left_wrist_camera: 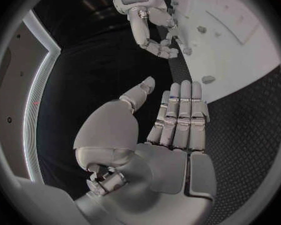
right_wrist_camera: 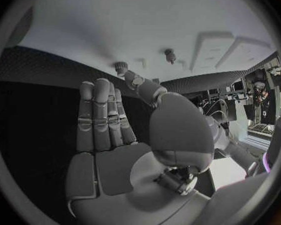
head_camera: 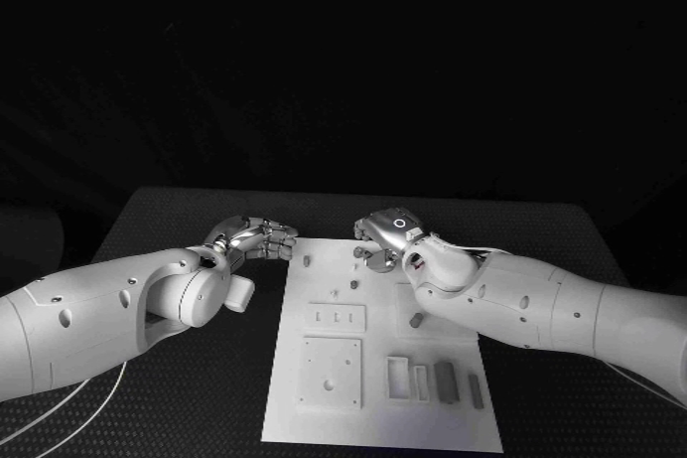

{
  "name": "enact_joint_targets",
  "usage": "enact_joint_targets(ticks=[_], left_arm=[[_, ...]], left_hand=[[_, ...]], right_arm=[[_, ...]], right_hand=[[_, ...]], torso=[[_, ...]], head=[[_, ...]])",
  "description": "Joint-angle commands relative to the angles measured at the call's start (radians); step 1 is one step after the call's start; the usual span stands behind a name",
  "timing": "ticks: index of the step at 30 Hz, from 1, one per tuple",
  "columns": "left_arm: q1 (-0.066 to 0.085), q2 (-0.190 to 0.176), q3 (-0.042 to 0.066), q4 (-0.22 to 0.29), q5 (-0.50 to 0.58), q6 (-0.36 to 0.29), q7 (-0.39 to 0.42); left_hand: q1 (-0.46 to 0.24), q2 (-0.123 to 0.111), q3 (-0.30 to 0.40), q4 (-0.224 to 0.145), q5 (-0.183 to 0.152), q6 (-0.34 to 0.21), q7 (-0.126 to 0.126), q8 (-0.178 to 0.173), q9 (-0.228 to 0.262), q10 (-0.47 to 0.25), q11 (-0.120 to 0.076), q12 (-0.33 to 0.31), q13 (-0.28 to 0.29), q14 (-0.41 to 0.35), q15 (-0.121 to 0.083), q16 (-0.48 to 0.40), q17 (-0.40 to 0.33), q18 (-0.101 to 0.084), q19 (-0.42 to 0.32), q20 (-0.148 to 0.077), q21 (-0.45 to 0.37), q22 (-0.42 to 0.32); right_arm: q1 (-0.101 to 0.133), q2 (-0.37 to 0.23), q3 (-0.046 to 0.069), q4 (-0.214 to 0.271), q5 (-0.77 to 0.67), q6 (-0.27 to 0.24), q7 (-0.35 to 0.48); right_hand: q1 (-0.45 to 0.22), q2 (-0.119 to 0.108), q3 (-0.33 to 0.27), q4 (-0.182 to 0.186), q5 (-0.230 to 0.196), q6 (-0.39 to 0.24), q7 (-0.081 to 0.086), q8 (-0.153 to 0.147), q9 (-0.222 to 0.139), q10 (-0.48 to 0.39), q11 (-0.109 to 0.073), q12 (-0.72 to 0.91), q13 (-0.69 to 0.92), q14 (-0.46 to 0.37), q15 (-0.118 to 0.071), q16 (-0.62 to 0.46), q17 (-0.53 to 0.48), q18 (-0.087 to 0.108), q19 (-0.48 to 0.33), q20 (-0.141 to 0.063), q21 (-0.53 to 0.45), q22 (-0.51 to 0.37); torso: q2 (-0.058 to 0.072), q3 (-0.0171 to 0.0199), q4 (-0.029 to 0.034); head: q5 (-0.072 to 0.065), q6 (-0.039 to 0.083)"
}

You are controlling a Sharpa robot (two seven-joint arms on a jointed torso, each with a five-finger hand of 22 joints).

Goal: Assemble the parts on the task board

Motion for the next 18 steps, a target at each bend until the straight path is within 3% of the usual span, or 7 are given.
enact_joint_targets(ticks=[1, 3, 6, 10, 14, 16, 18], left_arm=[[0.001, -0.003, 0.001, -0.006, 0.023, 0.024, 0.032], [0.001, -0.008, 0.001, -0.003, 0.032, 0.012, 0.073], [0.001, -0.015, 0.001, -0.004, 0.031, 0.024, 0.099], [0.001, -0.016, 0.001, -0.023, 0.032, 0.038, 0.097], [0.0, -0.021, 0.0, -0.039, 0.032, 0.047, 0.101], [-0.001, -0.025, 0.0, -0.044, 0.033, 0.049, 0.102], [-0.001, -0.023, 0.0, -0.053, 0.033, 0.05, 0.104]], left_hand=[[0.0, -0.007, -0.008, 0.001, 0.0, 0.002, 0.005, -0.005, 0.002, 0.001, 0.007, -0.005, 0.001, -0.004, 0.002, -0.007, 0.002, 0.001, -0.003, -0.001, -0.004, -0.002], [0.001, -0.004, -0.007, 0.001, 0.0, 0.003, 0.005, -0.006, 0.002, 0.001, 0.007, -0.006, 0.002, -0.001, 0.001, -0.006, 0.003, 0.002, 0.0, -0.002, -0.004, -0.001], [0.015, 0.007, 0.0, -0.001, 0.001, 0.011, 0.002, -0.004, 0.006, 0.013, 0.002, -0.003, 0.006, 0.015, -0.006, 0.0, 0.01, 0.005, 0.014, -0.007, 0.002, 0.001], [0.017, 0.009, 0.001, 0.0, 0.001, 0.013, 0.001, -0.004, 0.007, 0.016, 0.001, -0.003, 0.007, 0.018, -0.007, 0.001, 0.011, 0.005, 0.017, -0.008, 0.003, 0.001], [0.016, 0.009, 0.0, 0.0, 0.001, 0.014, 0.001, -0.004, 0.007, 0.016, 0.001, -0.003, 0.007, 0.018, -0.007, 0.001, 0.011, 0.005, 0.018, -0.008, 0.003, 0.001], [0.016, 0.009, 0.0, 0.0, 0.001, 0.014, 0.001, -0.004, 0.007, 0.016, 0.001, -0.004, 0.007, 0.018, -0.007, 0.001, 0.012, 0.005, 0.018, -0.008, 0.003, 0.001], [0.016, 0.009, 0.0, 0.0, 0.001, 0.014, 0.001, -0.004, 0.008, 0.016, 0.001, -0.004, 0.007, 0.018, -0.007, 0.001, 0.012, 0.005, 0.018, -0.008, 0.003, 0.001]], right_arm=[[0.013, -0.047, 0.017, 0.054, 0.108, -0.026, 0.079], [0.024, -0.08, 0.029, 0.086, 0.153, -0.016, 0.109], [0.038, -0.134, 0.044, 0.125, 0.227, 0.009, 0.156], [0.049, -0.203, 0.048, 0.155, 0.302, 0.054, 0.194], [0.051, -0.244, 0.048, 0.141, 0.339, 0.13, 0.221], [0.051, -0.247, 0.048, 0.117, 0.378, 0.159, 0.238], [0.051, -0.255, 0.048, 0.098, 0.357, 0.167, 0.248]], right_hand=[[-0.011, -0.016, -0.003, 0.018, -0.005, -0.01, 0.001, -0.007, -0.002, -0.003, 0.002, -0.002, -0.001, 0.0, 0.005, 0.005, -0.002, 0.027, -0.002, 0.004, -0.003, 0.02], [-0.016, -0.02, -0.004, 0.025, -0.005, -0.012, 0.001, -0.008, -0.002, 0.0, 0.001, 0.0, 0.0, 0.0, 0.005, 0.006, -0.002, 0.028, -0.006, 0.004, -0.005, 0.02], [-0.024, -0.021, -0.013, 0.035, -0.005, -0.012, 0.0, -0.009, -0.002, 0.017, -0.006, 0.01, 0.005, 0.007, -0.001, 0.019, 0.002, 0.028, -0.003, 0.002, 0.002, 0.023], [-0.027, -0.018, -0.027, 0.037, -0.005, -0.008, -0.002, -0.007, 0.0, 0.043, -0.016, 0.027, 0.018, 0.011, -0.011, 0.035, 0.008, 0.028, 0.002, -0.003, 0.013, 0.024], [-0.035, -0.014, -0.056, 0.031, -0.004, -0.004, -0.002, -0.004, 0.005, 0.091, -0.037, 0.07, 0.065, 0.003, -0.029, 0.069, 0.024, 0.028, 0.0, -0.007, 0.032, 0.025], [-0.043, -0.013, -0.077, 0.029, -0.004, -0.014, 0.0, -0.008, 0.006, 0.113, -0.049, 0.105, 0.11, 0.0, -0.041, 0.089, 0.032, 0.028, 0.003, -0.009, 0.045, 0.025], [-0.044, -0.01, -0.098, 0.017, -0.002, -0.026, 0.0, -0.014, 0.011, 0.073, -0.053, 0.163, 0.226, -0.026, -0.043, 0.135, 0.053, 0.028, -0.008, -0.011, 0.067, 0.025]], torso=[[-0.001, 0.001, -0.0052], [-0.001, 0.0019, -0.0082], [-0.002, 0.0053, -0.0181], [-0.006, 0.0082, -0.0297], [-0.009, 0.0113, -0.0407], [-0.011, 0.0137, -0.0459], [-0.011, 0.0162, -0.0508]], head=[[0.0, 0.016], [0.0, 0.023], [0.002, 0.034], [0.005, 0.046], [0.009, 0.054], [0.013, 0.066], [0.014, 0.068]])
